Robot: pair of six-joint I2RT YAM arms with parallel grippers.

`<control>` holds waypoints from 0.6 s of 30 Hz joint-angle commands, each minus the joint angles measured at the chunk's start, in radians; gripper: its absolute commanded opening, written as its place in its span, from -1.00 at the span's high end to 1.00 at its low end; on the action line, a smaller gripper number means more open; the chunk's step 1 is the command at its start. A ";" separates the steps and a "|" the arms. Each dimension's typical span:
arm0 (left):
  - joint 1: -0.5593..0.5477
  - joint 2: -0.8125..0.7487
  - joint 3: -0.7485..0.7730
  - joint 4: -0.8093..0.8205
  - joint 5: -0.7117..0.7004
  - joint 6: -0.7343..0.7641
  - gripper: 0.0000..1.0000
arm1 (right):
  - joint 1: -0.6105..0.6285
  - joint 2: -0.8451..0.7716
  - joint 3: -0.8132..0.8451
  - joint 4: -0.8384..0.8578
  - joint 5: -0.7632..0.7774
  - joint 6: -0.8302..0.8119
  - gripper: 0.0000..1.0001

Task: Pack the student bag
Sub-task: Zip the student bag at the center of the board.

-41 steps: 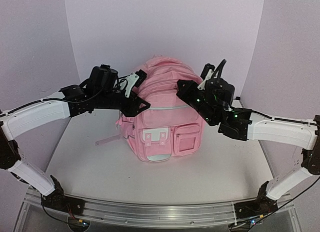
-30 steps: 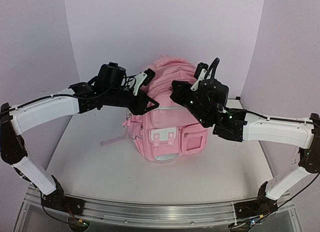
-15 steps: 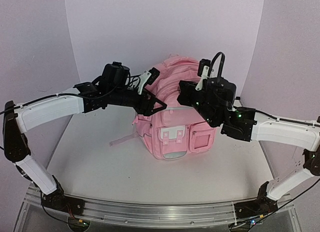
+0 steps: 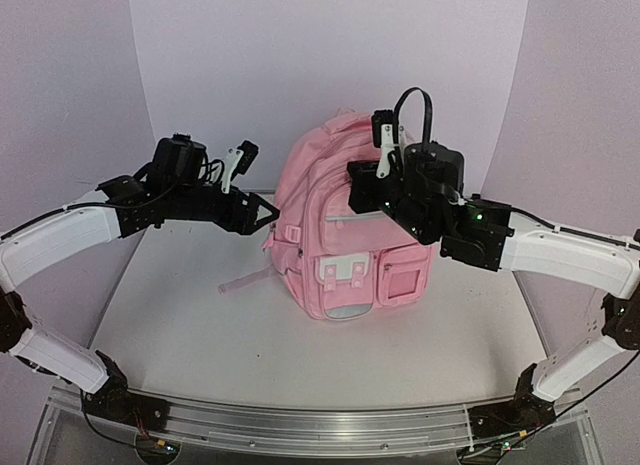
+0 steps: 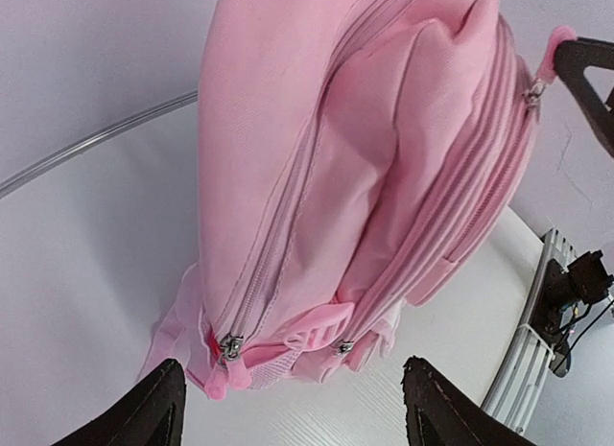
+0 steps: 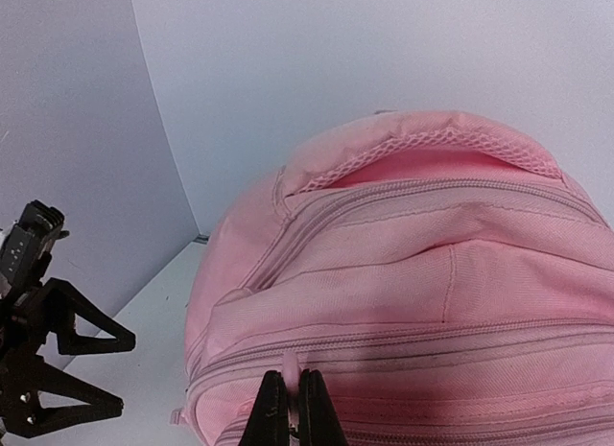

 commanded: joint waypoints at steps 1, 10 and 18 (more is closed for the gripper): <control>0.011 0.068 -0.017 0.043 -0.016 -0.004 -0.52 | 0.014 0.017 0.079 0.055 -0.055 -0.043 1.00; 0.013 0.184 0.024 0.132 0.098 0.044 -0.03 | 0.024 0.063 0.130 0.003 -0.088 -0.082 1.00; 0.014 0.209 0.028 0.179 0.174 0.028 0.73 | 0.057 0.126 0.174 -0.049 -0.028 -0.164 1.00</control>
